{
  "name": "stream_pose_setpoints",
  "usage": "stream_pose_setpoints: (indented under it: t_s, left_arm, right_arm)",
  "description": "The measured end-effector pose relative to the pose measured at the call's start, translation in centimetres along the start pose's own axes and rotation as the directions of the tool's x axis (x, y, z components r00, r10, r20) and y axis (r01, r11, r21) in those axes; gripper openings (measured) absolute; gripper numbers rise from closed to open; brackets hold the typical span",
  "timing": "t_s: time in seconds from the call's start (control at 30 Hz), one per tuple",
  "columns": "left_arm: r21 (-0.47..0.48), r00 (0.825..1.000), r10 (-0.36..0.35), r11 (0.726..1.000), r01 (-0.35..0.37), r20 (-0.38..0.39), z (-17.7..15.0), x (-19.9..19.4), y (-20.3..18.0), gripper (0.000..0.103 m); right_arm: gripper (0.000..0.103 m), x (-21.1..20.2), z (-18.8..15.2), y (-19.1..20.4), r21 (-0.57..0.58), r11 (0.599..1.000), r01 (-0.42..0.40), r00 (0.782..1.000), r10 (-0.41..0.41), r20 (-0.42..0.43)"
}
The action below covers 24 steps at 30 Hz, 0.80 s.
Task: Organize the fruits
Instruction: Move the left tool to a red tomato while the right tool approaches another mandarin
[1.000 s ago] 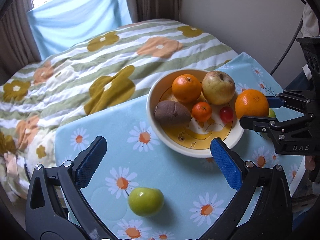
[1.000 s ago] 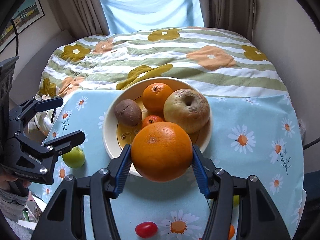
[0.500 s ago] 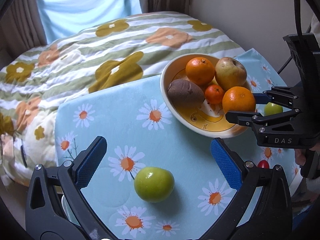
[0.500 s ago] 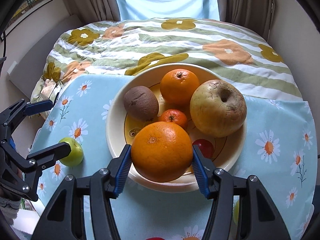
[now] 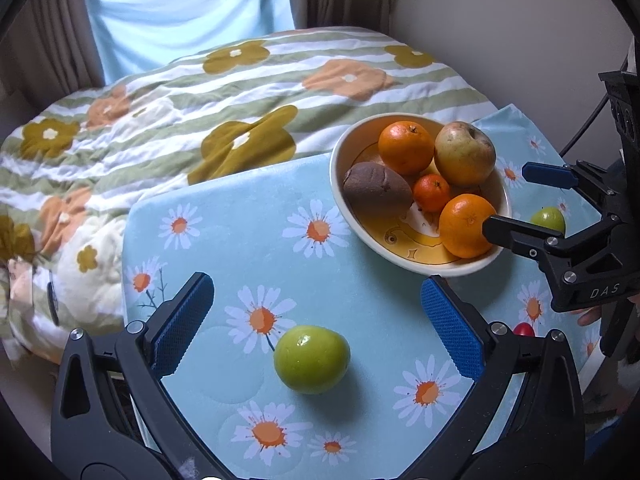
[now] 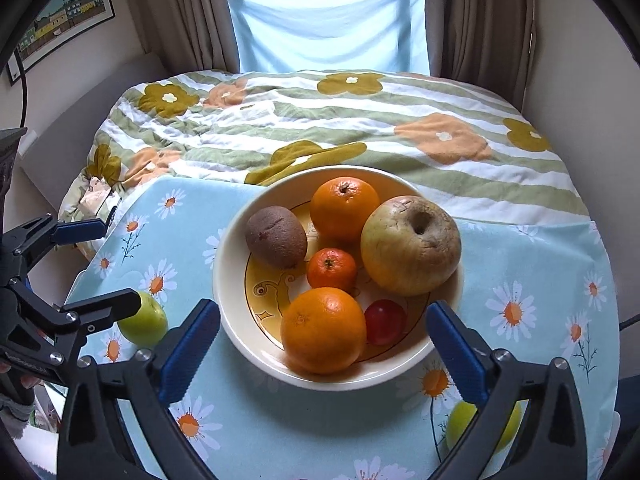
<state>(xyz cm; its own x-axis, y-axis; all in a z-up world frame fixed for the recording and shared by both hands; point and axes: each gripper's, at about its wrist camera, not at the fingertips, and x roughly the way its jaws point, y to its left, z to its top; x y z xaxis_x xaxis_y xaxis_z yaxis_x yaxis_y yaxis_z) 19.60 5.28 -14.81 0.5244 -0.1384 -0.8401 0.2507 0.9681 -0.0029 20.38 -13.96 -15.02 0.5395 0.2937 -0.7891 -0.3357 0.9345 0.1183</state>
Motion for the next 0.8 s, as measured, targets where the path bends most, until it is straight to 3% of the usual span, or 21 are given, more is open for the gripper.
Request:
stream_pose_setpoints:
  t_s: [0.6,0.8]
  left_arm:
    - [-0.016,0.994,0.049,0.999,-0.047,0.098,-0.1,-7.5,-2.5,0.103]
    - [-0.01,0.993,0.024,1.0,-0.023,0.114,-0.3,-9.3,-3.3,0.103]
  right_arm:
    - [0.103,-7.6,-0.7,-0.1,-0.032,0.999,-0.001,1.0,0.001,0.024]
    - [0.103,-10.6,-1.3,-0.2,-0.008,1.0,0.004,0.999,-0.004,0.045]
